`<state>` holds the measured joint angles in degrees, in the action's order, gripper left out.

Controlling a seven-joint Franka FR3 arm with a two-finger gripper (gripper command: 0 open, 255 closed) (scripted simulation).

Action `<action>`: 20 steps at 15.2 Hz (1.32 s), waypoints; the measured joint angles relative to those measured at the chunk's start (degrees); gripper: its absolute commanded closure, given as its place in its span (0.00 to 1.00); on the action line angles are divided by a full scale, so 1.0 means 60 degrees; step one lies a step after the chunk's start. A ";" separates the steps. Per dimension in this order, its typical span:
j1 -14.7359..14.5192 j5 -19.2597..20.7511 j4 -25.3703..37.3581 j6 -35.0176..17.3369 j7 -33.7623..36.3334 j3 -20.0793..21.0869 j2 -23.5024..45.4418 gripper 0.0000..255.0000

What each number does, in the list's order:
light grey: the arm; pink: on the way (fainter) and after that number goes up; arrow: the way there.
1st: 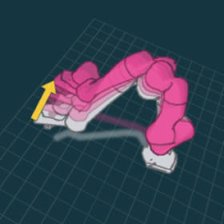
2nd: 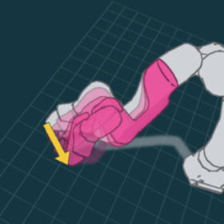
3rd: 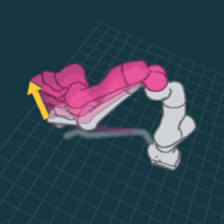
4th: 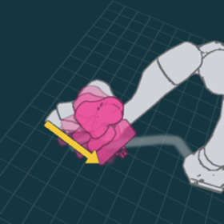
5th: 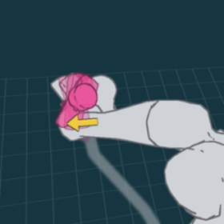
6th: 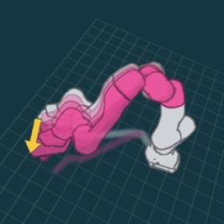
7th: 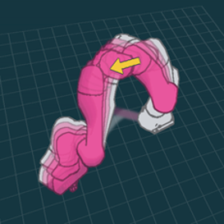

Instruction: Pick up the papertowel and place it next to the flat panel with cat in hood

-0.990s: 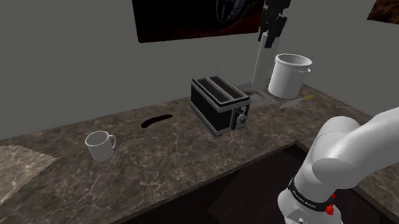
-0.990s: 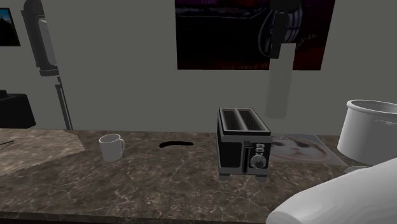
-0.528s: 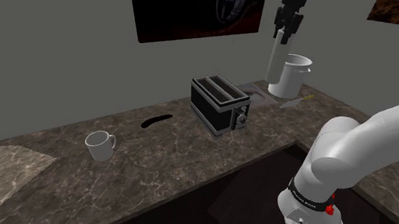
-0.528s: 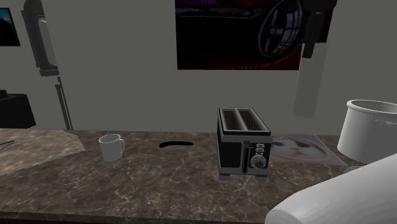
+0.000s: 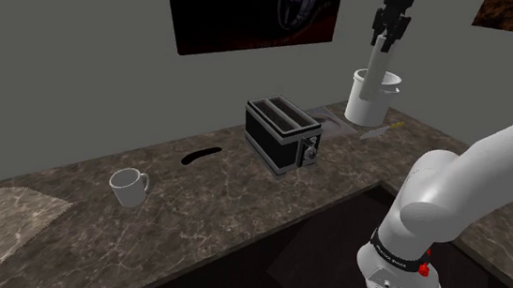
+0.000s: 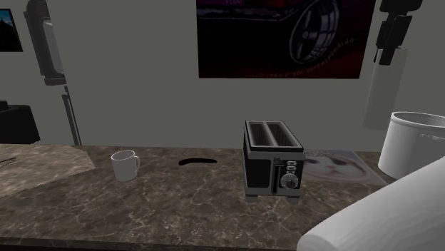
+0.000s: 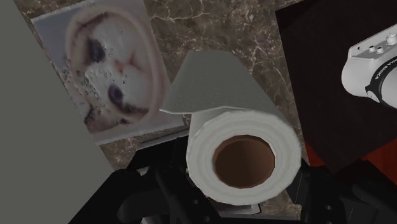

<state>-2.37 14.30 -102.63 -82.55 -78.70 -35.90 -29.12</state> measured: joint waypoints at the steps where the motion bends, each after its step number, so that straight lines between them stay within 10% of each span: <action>1: -0.0010 0.0011 0.0139 -0.0041 -0.0271 -0.0268 0.0134 1.00; 6: -0.0157 -0.0123 0.0881 -0.0205 -0.1428 -0.1493 0.0904 1.00; 20: 0.0118 0.0277 -0.1216 -0.1814 -0.1259 -0.1569 0.0322 1.00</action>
<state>-1.66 15.96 -109.93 -93.43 -86.26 -45.32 -27.19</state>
